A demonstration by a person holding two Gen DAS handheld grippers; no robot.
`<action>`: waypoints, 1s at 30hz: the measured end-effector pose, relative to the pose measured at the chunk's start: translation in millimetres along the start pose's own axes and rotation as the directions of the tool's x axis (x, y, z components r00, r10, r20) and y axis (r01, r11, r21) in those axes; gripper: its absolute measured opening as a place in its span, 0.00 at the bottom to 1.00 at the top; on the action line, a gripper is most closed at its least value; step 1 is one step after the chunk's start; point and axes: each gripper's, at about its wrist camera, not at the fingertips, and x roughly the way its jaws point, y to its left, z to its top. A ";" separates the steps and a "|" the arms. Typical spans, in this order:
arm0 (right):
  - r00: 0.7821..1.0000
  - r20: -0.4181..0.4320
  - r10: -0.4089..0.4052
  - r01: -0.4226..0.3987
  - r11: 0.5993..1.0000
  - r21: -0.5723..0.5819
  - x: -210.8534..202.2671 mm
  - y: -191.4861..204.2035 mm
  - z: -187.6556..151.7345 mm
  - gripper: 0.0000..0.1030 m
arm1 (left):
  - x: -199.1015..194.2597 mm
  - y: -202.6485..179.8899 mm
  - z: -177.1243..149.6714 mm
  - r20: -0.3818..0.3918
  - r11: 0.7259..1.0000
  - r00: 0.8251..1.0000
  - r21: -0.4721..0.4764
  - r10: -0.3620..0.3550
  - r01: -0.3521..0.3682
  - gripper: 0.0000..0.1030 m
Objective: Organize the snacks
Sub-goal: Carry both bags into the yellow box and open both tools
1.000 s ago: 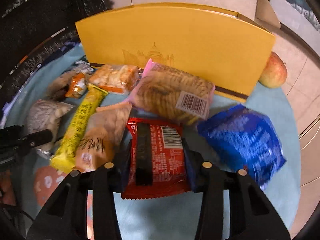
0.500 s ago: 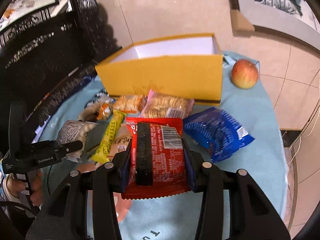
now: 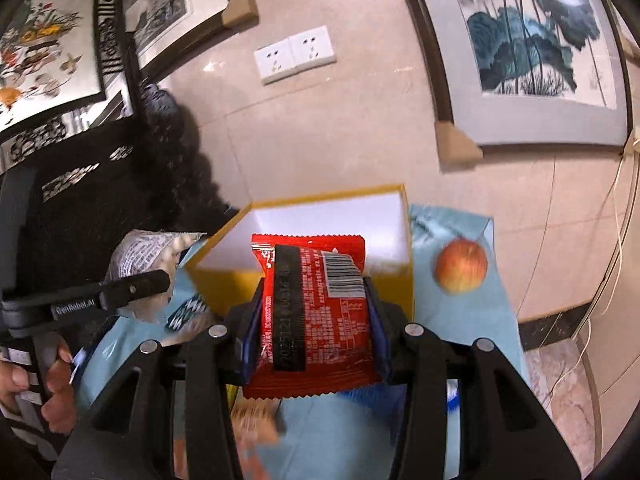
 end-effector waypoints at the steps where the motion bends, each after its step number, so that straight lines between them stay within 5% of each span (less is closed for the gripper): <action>1: 1.000 0.009 -0.017 0.017 1.000 0.008 9.9 -1.3 5.0 0.44 | 4.3 -0.1 5.5 -0.002 1.000 1.000 -0.005 0.002 -0.002 0.45; 12: 0.995 -0.043 -0.085 0.084 0.996 -0.020 113.9 -4.4 29.7 0.47 | 105.3 11.9 53.3 -0.062 0.996 0.998 -0.076 0.033 -0.037 0.50; 14: 0.988 -0.045 -0.150 0.148 0.988 -0.042 126.6 -3.4 28.0 0.66 | 112.5 16.1 54.9 -0.049 0.993 0.998 -0.101 0.051 -0.055 0.94; 15: 0.983 -0.025 -0.181 0.179 0.983 -0.050 126.7 -2.5 26.7 0.71 | 110.9 18.0 54.5 -0.017 0.990 0.997 -0.110 0.081 -0.082 0.96; 24: 0.996 -0.026 -0.083 0.084 0.996 0.028 81.5 -11.9 10.3 0.71 | 70.4 26.1 40.8 0.019 0.991 0.993 -0.074 0.118 -0.116 0.96; 30: 0.995 -0.027 -0.092 0.093 0.995 0.045 41.5 -8.9 -1.0 0.77 | 28.9 31.9 15.9 0.015 0.987 0.988 -0.040 0.154 -0.153 0.96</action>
